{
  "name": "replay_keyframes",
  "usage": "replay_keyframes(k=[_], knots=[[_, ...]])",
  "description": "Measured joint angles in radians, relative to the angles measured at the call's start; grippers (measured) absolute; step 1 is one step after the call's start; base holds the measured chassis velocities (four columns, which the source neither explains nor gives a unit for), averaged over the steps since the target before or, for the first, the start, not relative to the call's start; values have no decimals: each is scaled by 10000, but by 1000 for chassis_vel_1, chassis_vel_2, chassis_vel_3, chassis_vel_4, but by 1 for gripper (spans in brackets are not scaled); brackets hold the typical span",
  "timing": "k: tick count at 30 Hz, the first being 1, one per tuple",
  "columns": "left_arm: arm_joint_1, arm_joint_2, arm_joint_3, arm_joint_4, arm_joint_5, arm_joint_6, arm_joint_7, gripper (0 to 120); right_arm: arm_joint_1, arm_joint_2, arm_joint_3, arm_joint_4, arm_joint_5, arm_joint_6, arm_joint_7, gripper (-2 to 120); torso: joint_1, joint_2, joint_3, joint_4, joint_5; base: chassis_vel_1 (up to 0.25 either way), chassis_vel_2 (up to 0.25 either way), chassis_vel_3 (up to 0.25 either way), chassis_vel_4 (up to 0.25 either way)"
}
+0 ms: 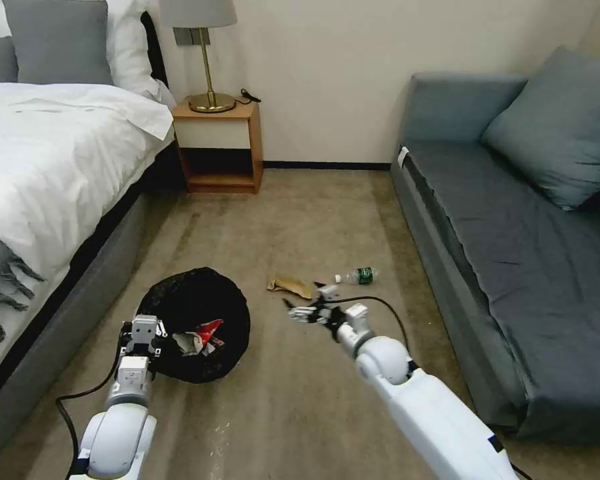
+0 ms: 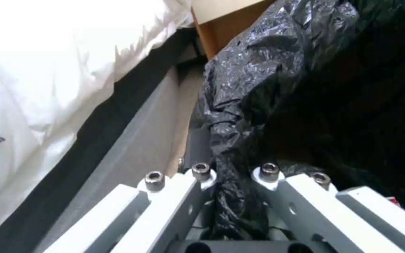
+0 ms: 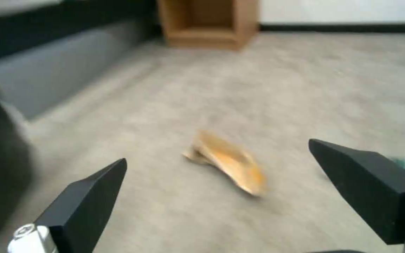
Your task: Pick up the trash bin, then pick up the garbage on the floor and place it into the trash bin.
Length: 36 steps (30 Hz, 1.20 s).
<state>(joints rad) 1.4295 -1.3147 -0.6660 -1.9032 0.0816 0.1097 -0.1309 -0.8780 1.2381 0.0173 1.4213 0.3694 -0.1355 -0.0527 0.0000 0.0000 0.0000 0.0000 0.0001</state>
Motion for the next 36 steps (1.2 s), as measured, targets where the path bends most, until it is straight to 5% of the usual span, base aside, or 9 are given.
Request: replay_keyframes(k=[11, 36], knots=[[69, 51, 64, 2, 53, -135, -21, 2, 414, 271, 417, -1328, -104, -127, 275, 100, 0, 0, 0, 0, -1, 0, 0, 0, 0], [133, 155, 128, -43, 90, -182, 4, 2, -36, 294, 667, -1092, -191, 28, 2, 100, 0, 0, 0, 1, -1, -41, 43, 40, -40]])
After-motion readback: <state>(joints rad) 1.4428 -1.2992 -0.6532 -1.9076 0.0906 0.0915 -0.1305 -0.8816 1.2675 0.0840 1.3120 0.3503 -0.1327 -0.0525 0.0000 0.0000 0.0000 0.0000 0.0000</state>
